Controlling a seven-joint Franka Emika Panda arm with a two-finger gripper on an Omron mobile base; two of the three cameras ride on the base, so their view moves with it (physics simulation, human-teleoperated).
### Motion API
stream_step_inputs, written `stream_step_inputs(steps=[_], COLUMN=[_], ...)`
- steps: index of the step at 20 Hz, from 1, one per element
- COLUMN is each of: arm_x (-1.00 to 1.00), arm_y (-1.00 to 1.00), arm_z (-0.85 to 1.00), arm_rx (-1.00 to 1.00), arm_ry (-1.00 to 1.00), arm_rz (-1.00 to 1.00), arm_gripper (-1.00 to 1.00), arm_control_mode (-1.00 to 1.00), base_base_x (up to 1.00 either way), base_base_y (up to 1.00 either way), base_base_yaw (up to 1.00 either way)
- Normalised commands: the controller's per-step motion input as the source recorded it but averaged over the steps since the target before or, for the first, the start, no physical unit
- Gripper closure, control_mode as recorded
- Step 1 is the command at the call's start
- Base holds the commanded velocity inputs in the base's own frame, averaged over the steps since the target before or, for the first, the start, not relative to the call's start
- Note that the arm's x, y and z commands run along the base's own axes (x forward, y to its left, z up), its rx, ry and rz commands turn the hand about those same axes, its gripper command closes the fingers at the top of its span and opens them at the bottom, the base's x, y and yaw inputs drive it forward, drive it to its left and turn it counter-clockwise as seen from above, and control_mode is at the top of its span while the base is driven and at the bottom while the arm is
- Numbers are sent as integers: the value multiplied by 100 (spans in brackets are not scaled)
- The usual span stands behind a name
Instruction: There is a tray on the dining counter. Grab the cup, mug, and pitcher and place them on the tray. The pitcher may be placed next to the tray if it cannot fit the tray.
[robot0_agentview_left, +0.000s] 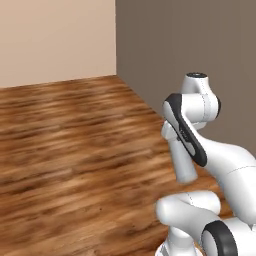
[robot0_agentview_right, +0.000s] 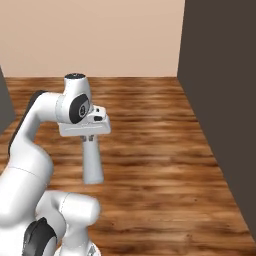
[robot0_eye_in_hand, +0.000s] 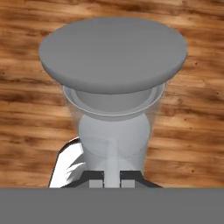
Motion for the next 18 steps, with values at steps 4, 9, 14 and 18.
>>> stream_step_inputs(steps=[4,9,14,18], arm_x=[0,0,0,0], arm_y=[0,0,0,0], arm_z=[0,0,0,0], arm_rx=[0,0,0,0], arm_ry=[0,0,0,0], arm_rz=[0,0,0,0], arm_gripper=[100,100,100,100], arm_control_mode=[100,100,100,100], base_base_x=[100,100,100,100], base_base_y=[60,65,61,58], base_base_yaw=[0,0,0,0])
